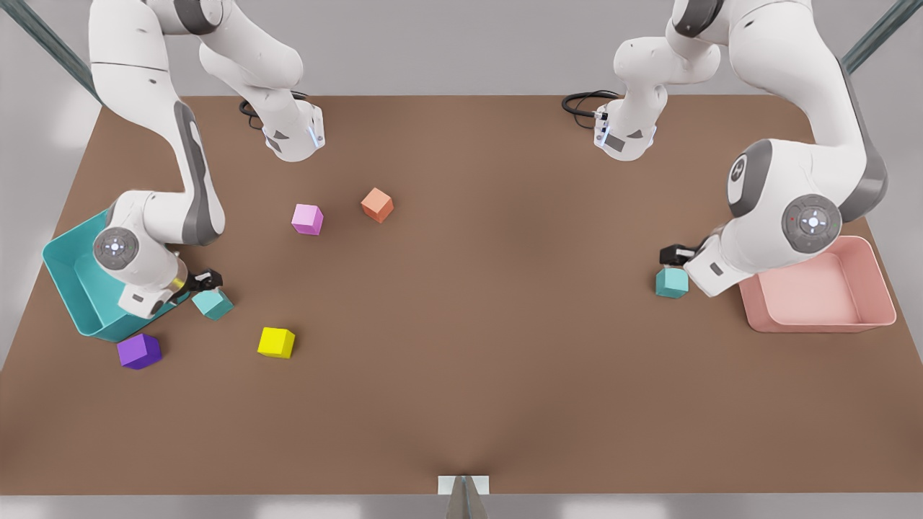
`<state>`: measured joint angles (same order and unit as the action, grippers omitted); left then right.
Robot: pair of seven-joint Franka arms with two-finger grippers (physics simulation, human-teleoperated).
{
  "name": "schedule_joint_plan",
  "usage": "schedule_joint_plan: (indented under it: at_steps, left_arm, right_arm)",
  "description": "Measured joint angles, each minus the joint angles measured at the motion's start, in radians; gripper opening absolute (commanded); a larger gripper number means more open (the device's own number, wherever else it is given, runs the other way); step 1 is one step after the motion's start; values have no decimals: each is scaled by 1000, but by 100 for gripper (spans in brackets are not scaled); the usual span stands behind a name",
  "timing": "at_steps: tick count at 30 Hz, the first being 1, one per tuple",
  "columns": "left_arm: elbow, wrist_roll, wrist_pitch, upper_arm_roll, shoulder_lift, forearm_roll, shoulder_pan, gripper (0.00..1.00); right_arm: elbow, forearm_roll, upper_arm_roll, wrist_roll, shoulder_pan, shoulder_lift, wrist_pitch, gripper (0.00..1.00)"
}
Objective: Stack the two blue cubes on top of each other
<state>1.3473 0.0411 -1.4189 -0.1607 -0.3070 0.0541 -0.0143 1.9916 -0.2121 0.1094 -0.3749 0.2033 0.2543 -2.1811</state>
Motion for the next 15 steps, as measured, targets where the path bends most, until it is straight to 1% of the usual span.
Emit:
schedule_joint_plan:
  at_steps: [3, 7, 15]
  left_arm:
    - [0, 0, -1, 0, -6, 2, 1, 100]
    - [1, 1, -1, 0, -7, 3, 1, 100]
    - [8, 1, -4, 0, -16, 5, 4, 100]
  right_arm:
    - [7, -5, 2, -79, 11, 18, -52, 100]
    - [58, -6, -6, -193, 42, 16, -99, 100]
    - [91, 3, -8, -376, 58, 52, -140, 100]
